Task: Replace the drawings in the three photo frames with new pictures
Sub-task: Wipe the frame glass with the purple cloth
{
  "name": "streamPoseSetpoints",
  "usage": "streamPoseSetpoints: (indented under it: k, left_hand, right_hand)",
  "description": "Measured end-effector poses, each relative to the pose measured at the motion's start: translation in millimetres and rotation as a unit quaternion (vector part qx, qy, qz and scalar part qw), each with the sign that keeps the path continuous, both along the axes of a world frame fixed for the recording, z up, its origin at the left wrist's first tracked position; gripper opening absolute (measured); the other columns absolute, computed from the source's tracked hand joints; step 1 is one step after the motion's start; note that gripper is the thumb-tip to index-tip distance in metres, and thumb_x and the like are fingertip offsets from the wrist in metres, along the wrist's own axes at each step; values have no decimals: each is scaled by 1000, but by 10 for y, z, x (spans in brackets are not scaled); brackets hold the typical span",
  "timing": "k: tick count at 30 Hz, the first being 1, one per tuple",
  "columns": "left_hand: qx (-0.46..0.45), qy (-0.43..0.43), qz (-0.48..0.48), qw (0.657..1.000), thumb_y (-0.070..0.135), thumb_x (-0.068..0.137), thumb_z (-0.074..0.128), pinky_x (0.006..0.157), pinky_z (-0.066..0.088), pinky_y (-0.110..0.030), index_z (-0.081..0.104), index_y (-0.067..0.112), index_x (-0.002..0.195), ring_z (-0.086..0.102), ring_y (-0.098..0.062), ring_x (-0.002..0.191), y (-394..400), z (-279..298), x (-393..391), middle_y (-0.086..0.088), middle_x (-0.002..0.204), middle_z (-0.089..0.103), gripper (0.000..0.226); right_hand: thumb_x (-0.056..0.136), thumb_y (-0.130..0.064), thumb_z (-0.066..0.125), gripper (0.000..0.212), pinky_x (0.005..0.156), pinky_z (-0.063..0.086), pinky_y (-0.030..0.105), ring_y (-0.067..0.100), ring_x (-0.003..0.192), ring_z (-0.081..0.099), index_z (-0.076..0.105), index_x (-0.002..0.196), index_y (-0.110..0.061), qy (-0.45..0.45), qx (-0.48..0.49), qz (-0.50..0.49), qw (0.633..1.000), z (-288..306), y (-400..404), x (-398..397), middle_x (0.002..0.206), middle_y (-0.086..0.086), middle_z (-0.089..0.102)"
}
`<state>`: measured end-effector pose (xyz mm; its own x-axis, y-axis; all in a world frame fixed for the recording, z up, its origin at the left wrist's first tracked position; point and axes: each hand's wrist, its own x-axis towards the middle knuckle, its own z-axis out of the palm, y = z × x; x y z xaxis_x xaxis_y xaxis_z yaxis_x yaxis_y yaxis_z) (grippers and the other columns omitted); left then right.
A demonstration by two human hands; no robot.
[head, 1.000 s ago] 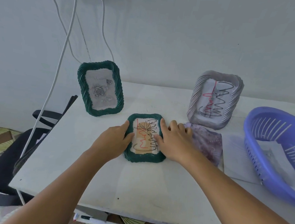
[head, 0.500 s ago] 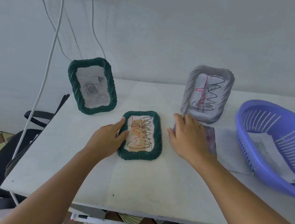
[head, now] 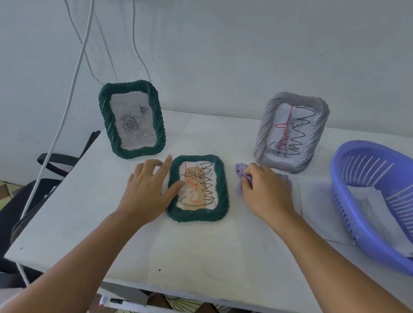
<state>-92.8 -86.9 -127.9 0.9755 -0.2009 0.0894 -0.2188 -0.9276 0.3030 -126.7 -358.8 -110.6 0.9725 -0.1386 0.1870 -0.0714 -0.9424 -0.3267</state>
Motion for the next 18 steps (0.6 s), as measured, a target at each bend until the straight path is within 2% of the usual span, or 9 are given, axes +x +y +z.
streamPoseSetpoints:
  k: [3, 5, 9, 12, 15, 18]
  left_hand:
    - [21, 46, -55, 997, 70, 98, 23, 125, 11, -43, 3, 33, 163, 2, -17, 156, 75, -50, 50, 6, 170, 9, 77]
    - [34, 68, -76, 994, 70, 98, 15, 126, 4, -40, 0, 32, 163, -4, -14, 157, 98, -84, 68, 9, 170, 3, 76]
    - [32, 46, -75, 996, 67, 101, 11, 127, 3, -38, 3, 32, 163, -1, -13, 157, 111, -145, 52, 11, 169, 8, 72]
    - [26, 33, -75, 996, 61, 103, 11, 126, 4, -38, 6, 31, 163, 0, -13, 157, 115, -168, 45, 11, 169, 11, 67]
    - [16, 31, -76, 996, 54, 106, 14, 126, 5, -38, 7, 31, 163, 0, -13, 157, 124, -161, 33, 13, 169, 9, 62]
    - [10, 29, -81, 996, 51, 107, 15, 126, 5, -37, 7, 32, 163, -2, -12, 157, 121, -151, 17, 16, 169, 6, 60]
  right_hand:
    - [98, -31, 54, 9, 80, 52, 45, 22, 83, 61, 57, 91, -25, -27, 109, 20, 993, 52, 97, 99, 93, -4, 63]
    - [97, -29, 56, 9, 74, 52, 42, 18, 81, 59, 61, 94, -23, -44, 148, 48, 987, 102, 187, 166, 91, -3, 63]
    - [99, -33, 58, 16, 78, 54, 41, 13, 82, 62, 68, 103, -22, -67, 155, 111, 979, 146, 409, 289, 94, -5, 65]
    - [99, -38, 59, 19, 84, 53, 40, 12, 84, 62, 71, 106, -26, -36, 136, 153, 978, 84, 563, 374, 96, -7, 67]
    - [99, -41, 58, 23, 83, 53, 42, 14, 86, 63, 76, 102, -26, -20, 98, 191, 976, -41, 637, 404, 96, -6, 71]
    - [100, -35, 60, 23, 88, 50, 40, 17, 95, 60, 76, 113, -26, -50, 67, 196, 977, -103, 608, 406, 104, -2, 70]
